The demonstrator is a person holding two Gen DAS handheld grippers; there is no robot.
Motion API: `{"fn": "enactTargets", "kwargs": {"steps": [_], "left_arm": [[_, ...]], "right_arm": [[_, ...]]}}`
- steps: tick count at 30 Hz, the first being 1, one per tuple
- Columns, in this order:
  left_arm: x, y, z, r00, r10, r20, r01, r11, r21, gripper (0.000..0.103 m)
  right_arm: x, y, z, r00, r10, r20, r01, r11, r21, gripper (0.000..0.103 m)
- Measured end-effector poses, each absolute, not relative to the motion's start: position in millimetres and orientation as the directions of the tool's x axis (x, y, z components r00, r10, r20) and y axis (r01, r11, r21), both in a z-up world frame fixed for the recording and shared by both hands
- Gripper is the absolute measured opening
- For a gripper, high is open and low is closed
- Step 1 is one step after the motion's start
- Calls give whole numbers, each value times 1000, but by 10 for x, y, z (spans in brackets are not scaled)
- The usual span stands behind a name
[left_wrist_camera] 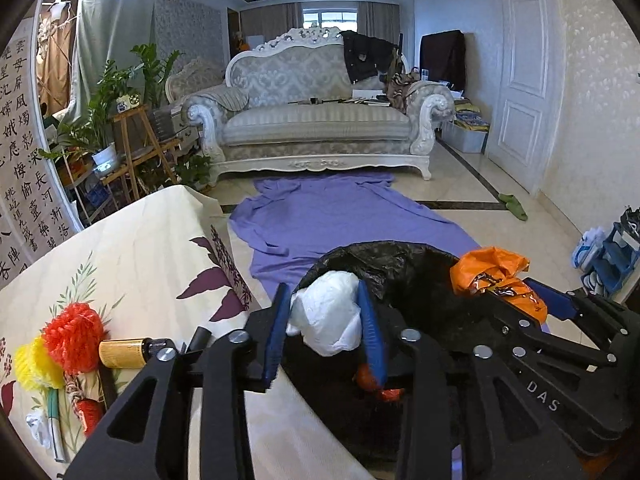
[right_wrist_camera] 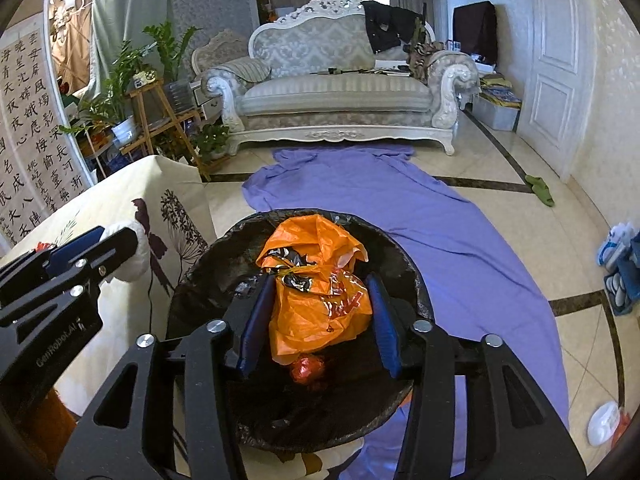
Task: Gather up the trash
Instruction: 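Open both tools over the black bin to drop the bag and tissue, then move both open tools back over the table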
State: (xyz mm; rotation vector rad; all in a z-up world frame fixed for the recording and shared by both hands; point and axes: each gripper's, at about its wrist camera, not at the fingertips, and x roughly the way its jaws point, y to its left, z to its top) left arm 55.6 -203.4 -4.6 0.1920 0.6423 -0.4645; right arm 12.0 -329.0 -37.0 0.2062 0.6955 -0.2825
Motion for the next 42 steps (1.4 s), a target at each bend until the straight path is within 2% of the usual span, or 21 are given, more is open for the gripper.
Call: {"fn": "enactTargets", "kwargs": {"steps": [2, 6, 8, 11, 14, 18, 26, 33, 39, 42], "left_arm": [[577, -2046, -40, 706, -355, -613, 471, 882, 32, 51], [612, -1996, -56, 704, -351, -617, 461, 887, 21, 57], [614, -1944, -48, 710, -345, -614, 450, 893, 17, 64], [608, -1876, -24, 718, -335, -610, 432, 902, 13, 70], [571, -1801, 6, 729, -316, -607, 411, 912, 19, 72], [510, -1631, 63, 742, -290, -605, 381, 924, 25, 75], [347, -1102, 110, 755, -211, -621, 291, 956, 29, 75], [322, -433, 134, 774, -96, -626, 157, 987, 43, 76], [469, 64, 98, 775, 15, -631, 32, 997, 63, 78], [601, 241, 78, 763, 24, -646, 3, 999, 40, 78]], "right_arm": [[108, -3318, -371, 730, -193, -655, 331, 939, 92, 49], [93, -3362, -370, 727, -206, -655, 350, 932, 97, 52], [87, -3375, -360, 726, -213, -654, 359, 928, 96, 62], [61, -3364, -342, 730, -223, -646, 364, 927, 92, 68], [19, -3353, -314, 741, -228, -631, 368, 925, 98, 81], [-5, -3217, -265, 747, -256, -614, 371, 926, 66, 89], [39, -2796, -252, 758, -165, -631, 271, 960, 75, 89], [144, -2337, -157, 776, -82, -625, 173, 981, 87, 89], [302, -1897, -77, 783, -31, -621, 82, 995, 54, 89], [385, -1736, -28, 787, 0, -617, 48, 997, 61, 89]]}}
